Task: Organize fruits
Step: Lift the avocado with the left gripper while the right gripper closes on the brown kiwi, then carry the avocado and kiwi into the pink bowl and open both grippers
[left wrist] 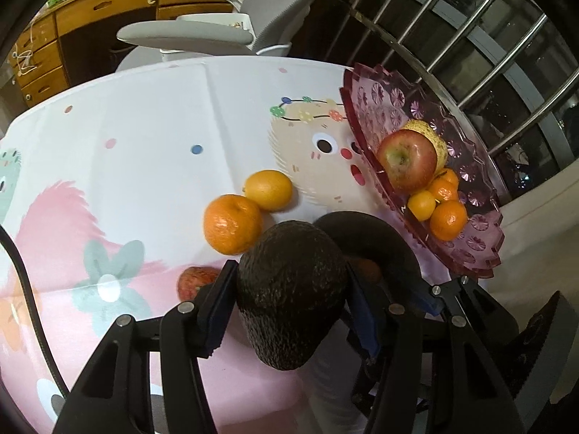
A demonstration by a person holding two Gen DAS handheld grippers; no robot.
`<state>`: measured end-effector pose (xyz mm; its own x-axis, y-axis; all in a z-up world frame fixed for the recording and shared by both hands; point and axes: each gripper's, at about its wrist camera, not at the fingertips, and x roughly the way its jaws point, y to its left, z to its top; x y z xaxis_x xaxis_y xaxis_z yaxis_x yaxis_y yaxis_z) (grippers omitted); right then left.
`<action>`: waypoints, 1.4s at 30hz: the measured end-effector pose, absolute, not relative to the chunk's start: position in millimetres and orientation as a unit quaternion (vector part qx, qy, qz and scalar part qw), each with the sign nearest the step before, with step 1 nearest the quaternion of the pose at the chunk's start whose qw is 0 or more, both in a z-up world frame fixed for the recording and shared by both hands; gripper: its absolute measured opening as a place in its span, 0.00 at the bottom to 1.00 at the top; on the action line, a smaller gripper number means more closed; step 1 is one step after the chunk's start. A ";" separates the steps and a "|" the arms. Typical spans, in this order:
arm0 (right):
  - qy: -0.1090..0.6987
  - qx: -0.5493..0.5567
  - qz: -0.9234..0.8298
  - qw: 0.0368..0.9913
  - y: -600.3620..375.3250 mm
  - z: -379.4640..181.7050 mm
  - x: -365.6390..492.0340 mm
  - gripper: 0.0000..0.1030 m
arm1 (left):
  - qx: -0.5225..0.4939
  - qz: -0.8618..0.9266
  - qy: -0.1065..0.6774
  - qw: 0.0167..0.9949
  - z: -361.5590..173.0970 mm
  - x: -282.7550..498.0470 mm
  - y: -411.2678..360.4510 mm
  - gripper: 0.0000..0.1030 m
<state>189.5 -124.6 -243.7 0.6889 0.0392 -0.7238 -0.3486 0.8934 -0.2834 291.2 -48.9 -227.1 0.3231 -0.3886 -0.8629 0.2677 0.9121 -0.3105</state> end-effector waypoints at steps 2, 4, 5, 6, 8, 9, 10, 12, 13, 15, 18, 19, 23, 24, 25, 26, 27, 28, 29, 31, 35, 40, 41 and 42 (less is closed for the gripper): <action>0.380 -0.209 0.101 0.895 -122.4 -245.1 188.8 0.41 | -0.058 -0.199 0.545 0.813 -225.1 290.5 -46.1 0.55; 0.381 -0.218 0.088 0.894 -119.7 -246.6 188.2 0.37 | -0.061 -0.195 0.543 0.815 -223.1 289.0 -41.7 0.55; 0.381 -0.224 0.080 0.893 -117.9 -247.7 188.3 0.36 | -0.062 -0.193 0.542 0.816 -221.6 287.4 -37.4 0.55; 0.381 -0.230 0.070 0.893 -117.0 -248.4 188.9 0.32 | -0.063 -0.189 0.540 0.818 -219.8 286.5 -35.1 0.55; 0.383 -0.228 0.065 0.893 -117.4 -247.4 188.8 0.31 | -0.064 -0.186 0.537 0.820 -219.2 285.1 -31.0 0.55; 0.384 -0.225 0.063 0.893 -117.3 -247.2 188.3 0.31 | -0.065 -0.185 0.536 0.821 -217.8 284.0 -28.2 0.55; 0.385 -0.225 0.062 0.893 -117.2 -247.0 188.5 0.30 | -0.065 -0.184 0.535 0.822 -216.1 282.8 -25.9 0.55; 0.387 -0.227 0.060 0.892 -115.8 -246.7 188.4 0.30 | -0.064 -0.182 0.532 0.825 -214.0 280.7 -24.1 0.55; 0.389 -0.226 0.060 0.891 -115.5 -246.3 189.0 0.30 | -0.063 -0.182 0.530 0.826 -211.9 278.8 -22.3 0.55; 0.393 -0.223 0.061 0.890 -115.7 -245.6 191.4 0.29 | -0.063 -0.183 0.526 0.828 -208.0 275.2 -17.8 0.55; 0.398 -0.220 0.064 0.889 -113.5 -244.2 188.0 0.29 | -0.061 -0.182 0.525 0.829 -204.0 269.4 -13.7 0.55; 0.398 -0.221 0.063 0.888 -111.8 -244.1 185.7 0.29 | -0.060 -0.182 0.526 0.829 -202.8 267.2 -12.4 0.55; 0.407 -0.212 0.056 0.887 -107.9 -240.5 176.2 0.28 | -0.055 -0.188 0.524 0.829 -197.1 257.5 -8.0 0.55; 0.409 -0.207 0.052 0.887 -106.9 -238.0 172.3 0.28 | -0.053 -0.191 0.523 0.829 -195.5 255.2 -7.3 0.55; 0.409 -0.205 0.049 0.888 -105.6 -236.3 169.7 0.28 | -0.050 -0.194 0.521 0.829 -193.9 253.4 -6.9 0.55; 0.408 -0.205 0.045 0.889 -104.4 -234.0 165.8 0.28 | -0.047 -0.197 0.520 0.830 -192.4 251.7 -7.0 0.55; 0.408 -0.205 0.041 0.889 -103.5 -231.6 161.8 0.28 | -0.044 -0.200 0.520 0.830 -191.1 250.4 -7.9 0.55; 0.409 -0.204 0.039 0.888 -103.3 -230.1 160.1 0.28 | -0.042 -0.204 0.518 0.830 -188.7 248.7 -8.2 0.55; 0.412 -0.201 0.037 0.888 -103.6 -227.4 157.3 0.28 | -0.042 -0.207 0.516 0.830 -186.9 248.3 -8.5 0.55; 0.412 -0.192 0.029 0.890 -105.0 -220.7 151.4 0.28 | -0.042 -0.214 0.511 0.831 -182.1 246.1 -9.3 0.55; 0.407 -0.186 0.015 0.894 -107.6 -202.7 140.6 0.28 | -0.046 -0.224 0.499 0.836 -175.4 244.1 -14.8 0.55; 0.402 -0.172 0.016 0.899 -118.8 -179.5 131.6 0.28 | -0.052 -0.228 0.496 0.836 -169.7 244.8 -28.0 0.55; 0.403 -0.168 0.017 0.899 -121.6 -176.2 131.0 0.28 | -0.052 -0.229 0.496 0.836 -168.6 245.1 -31.7 0.55; 0.403 -0.163 0.017 0.901 -126.0 -171.0 130.7 0.28 | -0.050 -0.228 0.498 0.835 -166.7 245.5 -36.6 0.55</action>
<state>130.7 -126.0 -171.0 0.6752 -0.0998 -0.7308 -0.1623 0.9464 -0.2792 245.5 -36.6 -166.7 0.3993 -0.4310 -0.8092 0.3306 0.8909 -0.3114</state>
